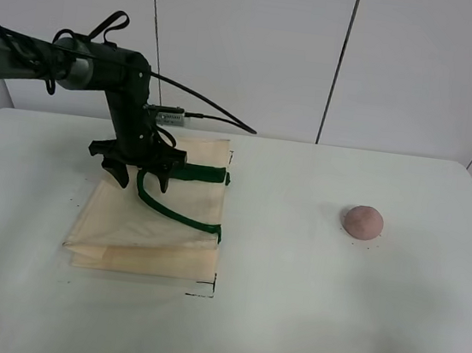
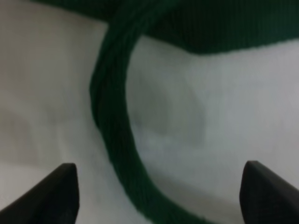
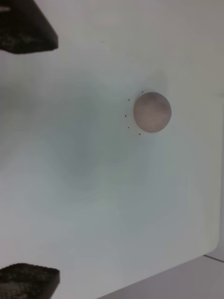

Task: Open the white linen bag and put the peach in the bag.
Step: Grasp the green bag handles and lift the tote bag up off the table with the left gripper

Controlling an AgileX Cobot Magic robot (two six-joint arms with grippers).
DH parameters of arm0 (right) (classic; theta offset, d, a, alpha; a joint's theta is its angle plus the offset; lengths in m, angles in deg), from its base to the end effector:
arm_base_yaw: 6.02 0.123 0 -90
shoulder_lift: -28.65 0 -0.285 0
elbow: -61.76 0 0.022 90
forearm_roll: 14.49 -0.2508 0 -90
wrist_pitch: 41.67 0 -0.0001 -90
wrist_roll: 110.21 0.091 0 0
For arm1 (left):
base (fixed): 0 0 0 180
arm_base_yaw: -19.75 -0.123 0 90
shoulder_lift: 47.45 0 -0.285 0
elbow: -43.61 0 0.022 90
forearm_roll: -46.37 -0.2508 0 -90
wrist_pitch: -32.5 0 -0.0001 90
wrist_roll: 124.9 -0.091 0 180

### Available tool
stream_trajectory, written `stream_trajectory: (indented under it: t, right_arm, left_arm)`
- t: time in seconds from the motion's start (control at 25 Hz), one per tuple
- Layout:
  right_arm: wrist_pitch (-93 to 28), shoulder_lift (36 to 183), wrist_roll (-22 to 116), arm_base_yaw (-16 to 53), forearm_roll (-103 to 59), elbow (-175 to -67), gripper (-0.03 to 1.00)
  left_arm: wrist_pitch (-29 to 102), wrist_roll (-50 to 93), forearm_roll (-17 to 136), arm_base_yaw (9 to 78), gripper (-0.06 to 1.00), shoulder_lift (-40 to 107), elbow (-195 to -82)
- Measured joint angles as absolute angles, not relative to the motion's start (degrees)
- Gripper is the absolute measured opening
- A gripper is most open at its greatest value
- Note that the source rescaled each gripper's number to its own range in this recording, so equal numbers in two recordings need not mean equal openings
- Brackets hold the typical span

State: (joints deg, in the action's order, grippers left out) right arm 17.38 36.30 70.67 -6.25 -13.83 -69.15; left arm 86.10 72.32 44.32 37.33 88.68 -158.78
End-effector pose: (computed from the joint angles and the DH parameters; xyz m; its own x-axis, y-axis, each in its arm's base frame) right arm -0.0029 -0.0009 0.2772 -0.4349 0.0112 -0.9004 0.0170 0.9998 0.0042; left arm 0.4429 -0.1376 0.1509 -0.9756 0.0200 -0.2187 0.0280 0.9990 -0.0335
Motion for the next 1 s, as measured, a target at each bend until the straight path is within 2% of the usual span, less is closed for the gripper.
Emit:
stream_trajectory:
  t: [0.6,0.72,0.84,0.88,1.0]
  right_arm:
    - [17.38,36.3,70.67,-6.25,-13.83,-69.15,1.0]
    - [17.38,36.3,70.67,-6.25,-13.83,-69.15,1.0]
    - [17.38,36.3,70.67,-6.25,-13.83,-69.15,1.0]
    - [17.38,36.3,70.67,-6.25,-13.83,-69.15,1.0]
    - [17.38,36.3,70.67,-6.25,-13.83,-69.15,1.0]
  left_arm:
    - [82.1,73.08,42.04,37.33,0.95,92.54,-159.01]
    - [82.27,73.1,41.35,37.33,0.89,92.6,-159.01]
    - [82.43,73.14,40.91,37.22,0.71,92.6,-159.01]
    - [82.43,73.42,40.85,37.15,0.59,92.6,-159.01]
    - [82.43,74.46,40.8,37.15,0.17,92.6,-159.01]
